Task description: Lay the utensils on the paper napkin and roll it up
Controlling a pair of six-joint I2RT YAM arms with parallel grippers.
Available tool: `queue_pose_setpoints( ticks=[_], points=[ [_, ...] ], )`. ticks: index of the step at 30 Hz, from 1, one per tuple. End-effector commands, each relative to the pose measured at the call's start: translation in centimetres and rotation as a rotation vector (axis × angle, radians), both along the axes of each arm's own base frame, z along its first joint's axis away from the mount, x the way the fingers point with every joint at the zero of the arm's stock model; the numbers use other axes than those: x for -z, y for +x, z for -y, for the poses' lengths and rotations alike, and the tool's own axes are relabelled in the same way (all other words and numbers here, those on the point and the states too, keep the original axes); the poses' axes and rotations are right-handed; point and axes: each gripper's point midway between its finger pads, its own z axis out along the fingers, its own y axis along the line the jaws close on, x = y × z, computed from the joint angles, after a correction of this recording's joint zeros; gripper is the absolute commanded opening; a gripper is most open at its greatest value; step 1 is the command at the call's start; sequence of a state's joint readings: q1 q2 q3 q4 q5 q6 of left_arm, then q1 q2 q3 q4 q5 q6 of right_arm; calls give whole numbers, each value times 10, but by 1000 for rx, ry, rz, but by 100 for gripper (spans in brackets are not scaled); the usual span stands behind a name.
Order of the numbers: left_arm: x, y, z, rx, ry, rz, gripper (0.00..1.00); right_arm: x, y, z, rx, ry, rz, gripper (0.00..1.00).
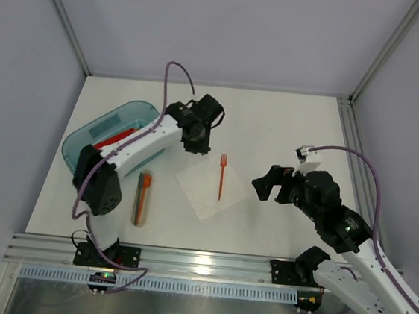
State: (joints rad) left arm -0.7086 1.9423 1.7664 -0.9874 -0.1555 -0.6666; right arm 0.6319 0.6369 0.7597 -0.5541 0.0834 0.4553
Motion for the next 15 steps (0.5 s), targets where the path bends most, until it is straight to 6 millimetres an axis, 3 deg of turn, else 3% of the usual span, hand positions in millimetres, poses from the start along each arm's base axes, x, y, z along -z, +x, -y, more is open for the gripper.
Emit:
queue_pose_setpoints(
  ticks=[1, 7, 9, 15],
  points=[
    [-26, -37, -88, -50, 186, 40, 27, -10, -1, 1, 3, 34, 38, 100],
    [20, -77, -156, -196, 156, -81, 26, -10, -3, -4, -21, 58, 45, 100],
    [25, -80, -174, -242, 173, -94, 26, -10, -4, -4, -28, 56, 43, 100],
    [56, -91, -191, -278, 199, -155, 24, -13, -6, 3, -15, 38, 61, 100]
  ],
)
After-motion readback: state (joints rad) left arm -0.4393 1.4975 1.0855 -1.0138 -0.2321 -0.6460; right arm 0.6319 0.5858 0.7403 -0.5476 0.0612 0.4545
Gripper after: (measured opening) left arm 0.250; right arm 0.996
